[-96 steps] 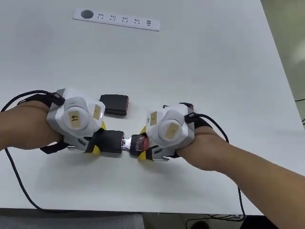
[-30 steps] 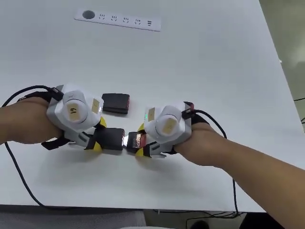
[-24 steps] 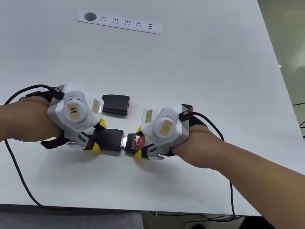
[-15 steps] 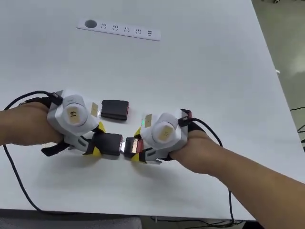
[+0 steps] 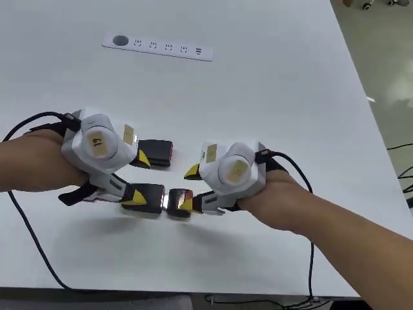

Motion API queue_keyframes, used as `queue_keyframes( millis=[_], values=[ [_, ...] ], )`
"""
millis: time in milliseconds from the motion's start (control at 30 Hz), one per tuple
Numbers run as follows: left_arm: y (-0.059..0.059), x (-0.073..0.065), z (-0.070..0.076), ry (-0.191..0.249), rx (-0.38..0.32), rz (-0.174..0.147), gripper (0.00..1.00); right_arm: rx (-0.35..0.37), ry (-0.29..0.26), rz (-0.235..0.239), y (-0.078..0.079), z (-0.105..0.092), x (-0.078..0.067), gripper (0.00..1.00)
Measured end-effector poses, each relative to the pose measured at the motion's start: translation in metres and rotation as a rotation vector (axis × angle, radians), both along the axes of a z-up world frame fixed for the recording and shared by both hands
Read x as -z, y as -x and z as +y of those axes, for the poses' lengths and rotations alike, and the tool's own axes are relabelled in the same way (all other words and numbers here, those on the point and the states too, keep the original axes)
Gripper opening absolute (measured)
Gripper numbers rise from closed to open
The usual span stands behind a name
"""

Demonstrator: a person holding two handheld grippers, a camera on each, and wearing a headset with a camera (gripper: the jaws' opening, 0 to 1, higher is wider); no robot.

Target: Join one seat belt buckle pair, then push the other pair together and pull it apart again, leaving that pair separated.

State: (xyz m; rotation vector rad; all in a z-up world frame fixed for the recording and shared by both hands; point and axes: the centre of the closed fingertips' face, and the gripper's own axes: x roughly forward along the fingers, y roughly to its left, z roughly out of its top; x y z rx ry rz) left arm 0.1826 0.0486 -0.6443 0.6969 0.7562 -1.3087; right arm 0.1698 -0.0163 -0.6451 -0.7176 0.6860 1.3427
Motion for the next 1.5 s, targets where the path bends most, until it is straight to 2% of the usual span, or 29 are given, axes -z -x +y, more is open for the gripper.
queue_keyframes(
  millis=[67, 267, 367, 467, 600, 700, 800, 967, 1000, 1167, 1200, 1300, 1500],
  values=[
    [-0.005, -0.001, 0.001, 0.002, -0.007, 0.001, 0.41, 0.005, 0.006, -0.003, -0.003, -0.008, -0.005, 0.30],
    [-0.026, -0.006, 0.005, 0.004, -0.024, -0.015, 0.41, 0.044, 0.015, -0.008, -0.023, -0.032, -0.008, 0.29],
    [-0.039, -0.007, 0.006, 0.017, -0.040, -0.022, 0.41, 0.060, 0.025, -0.011, -0.033, -0.044, -0.004, 0.29],
    [-0.045, -0.009, 0.003, 0.020, -0.044, -0.031, 0.41, 0.073, 0.039, -0.016, -0.041, -0.055, -0.004, 0.29],
    [-0.057, -0.004, 0.005, 0.020, -0.054, -0.025, 0.42, 0.073, 0.050, -0.018, -0.051, -0.069, -0.001, 0.29],
    [-0.066, 0.004, 0.008, 0.015, -0.051, -0.017, 0.42, 0.078, 0.066, -0.023, -0.060, -0.079, 0.001, 0.29],
    [-0.068, 0.004, 0.004, 0.012, -0.050, -0.011, 0.42, 0.098, 0.066, -0.021, -0.071, -0.090, 0.005, 0.30],
    [-0.076, 0.014, 0.005, 0.001, -0.031, -0.015, 0.42, 0.107, 0.090, -0.011, -0.080, -0.105, 0.013, 0.31],
    [-0.075, 0.012, 0.002, 0.000, -0.032, -0.013, 0.43, 0.107, 0.098, -0.011, -0.081, -0.108, 0.016, 0.31],
    [-0.079, 0.022, 0.003, -0.011, -0.030, 0.006, 0.43, 0.089, 0.111, 0.008, -0.082, -0.113, 0.023, 0.32],
    [-0.080, 0.029, 0.005, -0.014, -0.026, 0.009, 0.43, 0.084, 0.113, 0.005, -0.083, -0.113, 0.023, 0.32],
    [-0.080, 0.037, 0.005, -0.028, -0.010, 0.025, 0.42, 0.072, 0.126, 0.010, -0.088, -0.116, 0.033, 0.33],
    [-0.082, 0.040, 0.003, -0.032, -0.001, 0.036, 0.41, 0.041, 0.156, 0.045, -0.086, -0.125, 0.047, 0.33]
  ],
)
